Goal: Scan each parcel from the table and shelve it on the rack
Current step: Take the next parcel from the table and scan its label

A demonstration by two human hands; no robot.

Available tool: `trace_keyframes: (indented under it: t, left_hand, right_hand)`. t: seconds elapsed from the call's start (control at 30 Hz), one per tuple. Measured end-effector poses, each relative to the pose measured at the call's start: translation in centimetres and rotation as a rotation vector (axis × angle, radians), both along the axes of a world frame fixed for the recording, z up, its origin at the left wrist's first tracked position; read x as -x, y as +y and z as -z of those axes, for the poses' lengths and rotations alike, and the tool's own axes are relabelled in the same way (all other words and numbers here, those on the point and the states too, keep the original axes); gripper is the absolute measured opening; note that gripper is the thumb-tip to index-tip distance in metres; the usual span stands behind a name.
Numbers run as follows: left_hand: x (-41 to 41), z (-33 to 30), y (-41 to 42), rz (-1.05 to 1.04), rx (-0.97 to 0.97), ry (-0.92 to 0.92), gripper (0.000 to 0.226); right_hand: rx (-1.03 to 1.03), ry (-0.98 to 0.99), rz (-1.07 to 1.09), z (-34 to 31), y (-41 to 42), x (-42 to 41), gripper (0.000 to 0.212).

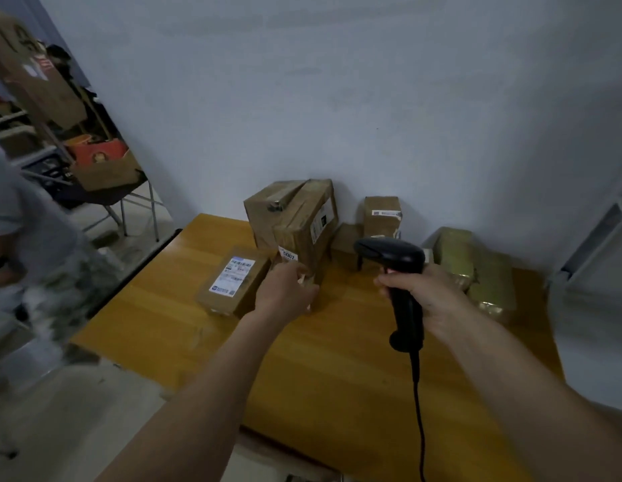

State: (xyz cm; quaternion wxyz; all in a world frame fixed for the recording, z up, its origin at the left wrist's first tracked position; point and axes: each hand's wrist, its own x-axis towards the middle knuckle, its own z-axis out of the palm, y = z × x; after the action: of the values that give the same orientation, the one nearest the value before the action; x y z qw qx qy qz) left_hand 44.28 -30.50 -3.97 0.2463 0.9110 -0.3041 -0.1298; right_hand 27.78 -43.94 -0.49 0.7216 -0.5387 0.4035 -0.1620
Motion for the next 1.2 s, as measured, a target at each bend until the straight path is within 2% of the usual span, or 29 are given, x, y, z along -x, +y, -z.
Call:
trace_keyframes:
  t: [0.3,0.4,0.57,0.63,0.77,0.83,0.93,1.1,1.2]
  left_hand:
    - [-12.0,1.5,-5.5,0.022,-0.197,-0.065,0.073]
    - [-14.7,1.7,-7.2,0.015,-0.24,-0.049,0.081]
    - [-18.2,2.8,-10.2,-0.037,-0.206,0.04,0.1]
    - [-19.2,3.3,-11.2,-0.054,-0.141,0.139,0.099]
    - [-19.9,3.9,-12.0,-0.088,0.038,0.32,0.076]
    - [-20.1,4.3,-11.9,-0.113,0.1,0.405,0.077]
    - [-19.3,4.8,-11.0,-0.13,0.198,0.624,0.08]
    - [-15.6,6.7,-7.5,-0.093,0.292,0.997,0.074]
    - [-13.1,7.8,-5.4,-0.083,0.322,1.183,0.037]
  right_hand:
    - [-0.007,0.122,0.091,1.3,-1.3,-9.0,0.029]
    - [-0.019,0.141,0.121,1.5,-1.2,-11.2,0.022]
    - [0.042,0.209,0.182,2.5,-0.6,-12.5,0.017]
    - [0.057,0.225,0.203,3.1,-0.4,-12.5,0.018]
    - [0.057,0.204,0.256,4.0,-0.2,-12.0,0.026]
    - [0.054,0.199,0.281,4.1,-0.2,-11.6,0.028]
    - [0.074,0.193,0.322,4.0,-0.3,-10.8,0.03]
    - [0.052,0.184,0.4,4.3,-0.2,-9.5,0.016]
    - [0.021,0.177,0.389,4.7,0.4,-8.4,0.032]
